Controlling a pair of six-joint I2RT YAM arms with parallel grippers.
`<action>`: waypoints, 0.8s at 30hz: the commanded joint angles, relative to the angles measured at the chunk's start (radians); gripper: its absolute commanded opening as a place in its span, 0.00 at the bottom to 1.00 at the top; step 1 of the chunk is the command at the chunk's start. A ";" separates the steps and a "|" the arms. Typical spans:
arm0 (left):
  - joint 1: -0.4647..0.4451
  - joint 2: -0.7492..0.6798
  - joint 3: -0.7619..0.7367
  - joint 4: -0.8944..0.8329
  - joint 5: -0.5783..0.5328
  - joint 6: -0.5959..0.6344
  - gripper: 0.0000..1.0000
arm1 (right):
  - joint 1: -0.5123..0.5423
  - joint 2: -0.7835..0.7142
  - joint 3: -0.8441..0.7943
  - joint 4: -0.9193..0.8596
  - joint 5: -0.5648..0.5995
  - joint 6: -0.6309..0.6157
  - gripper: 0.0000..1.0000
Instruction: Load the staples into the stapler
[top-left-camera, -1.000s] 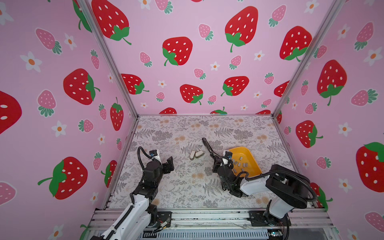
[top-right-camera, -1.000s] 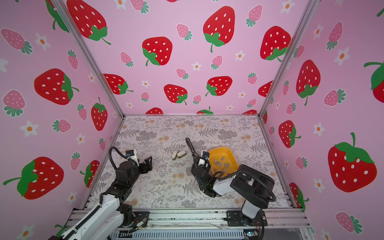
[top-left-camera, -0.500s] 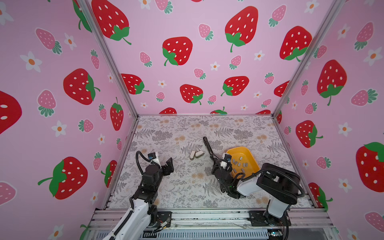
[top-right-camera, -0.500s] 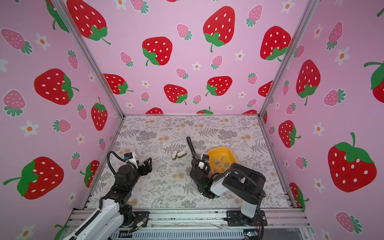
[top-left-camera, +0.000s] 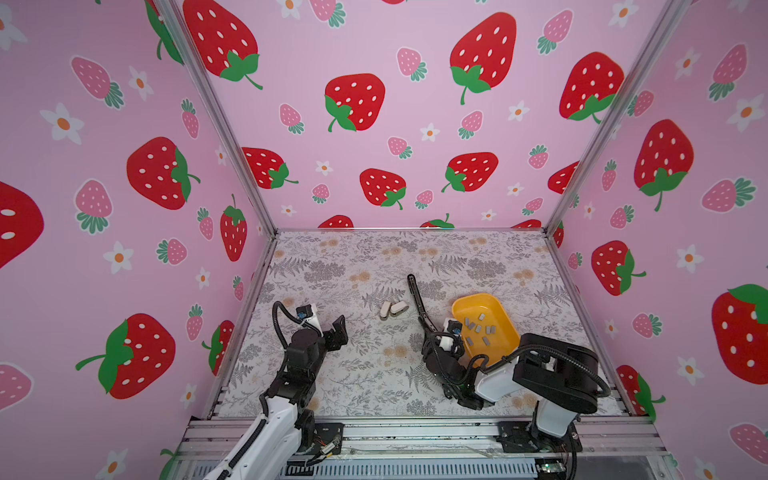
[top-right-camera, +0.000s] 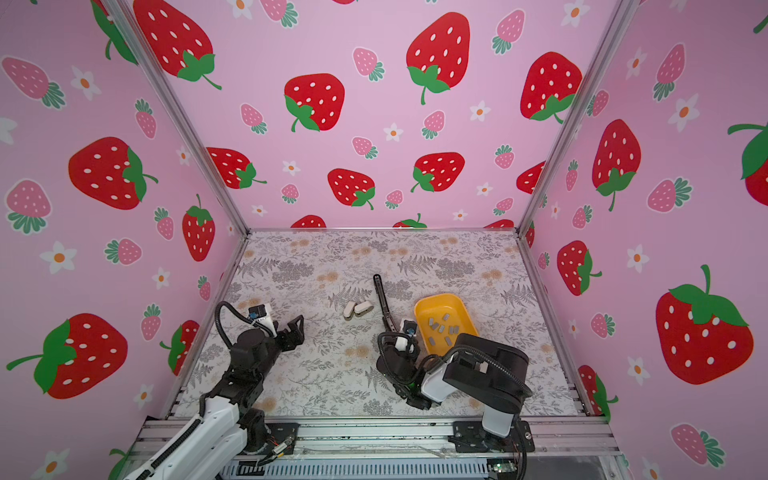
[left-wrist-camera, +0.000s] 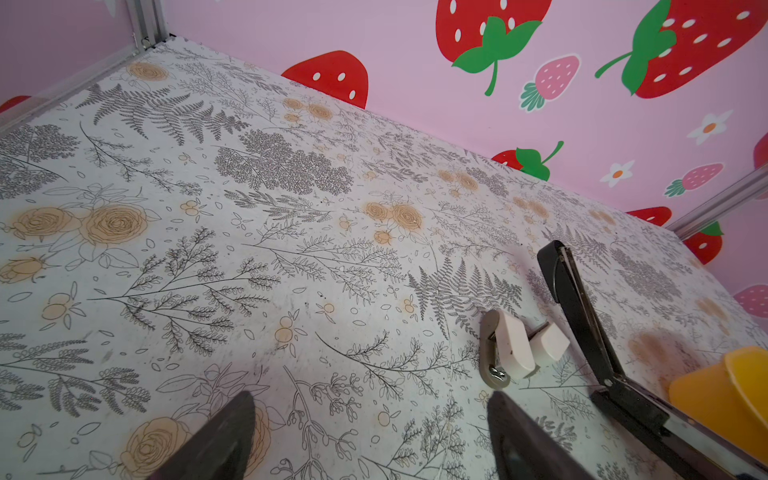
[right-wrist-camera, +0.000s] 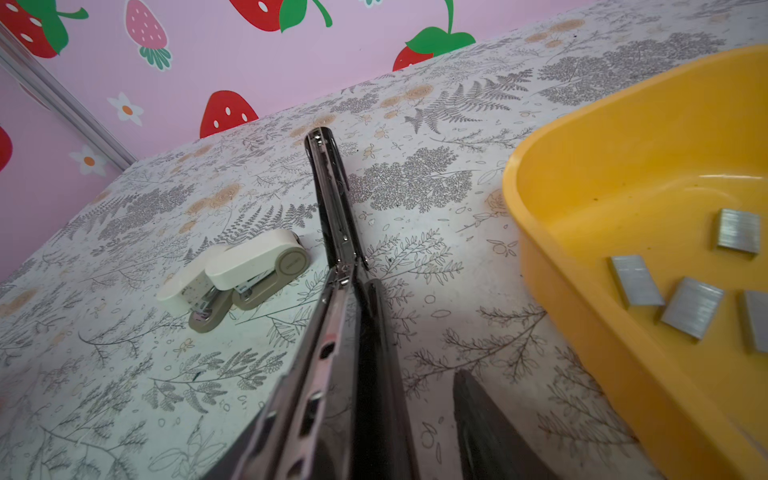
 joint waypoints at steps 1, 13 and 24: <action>0.004 -0.011 -0.001 0.018 -0.005 -0.010 0.89 | 0.014 -0.046 -0.013 -0.039 0.042 0.044 0.65; -0.170 0.095 0.124 0.070 0.202 0.097 0.73 | 0.036 -0.215 -0.034 -0.133 0.057 -0.022 0.74; -0.369 0.354 0.338 0.094 0.227 0.198 0.78 | -0.029 -0.130 -0.039 -0.003 -0.114 -0.129 0.55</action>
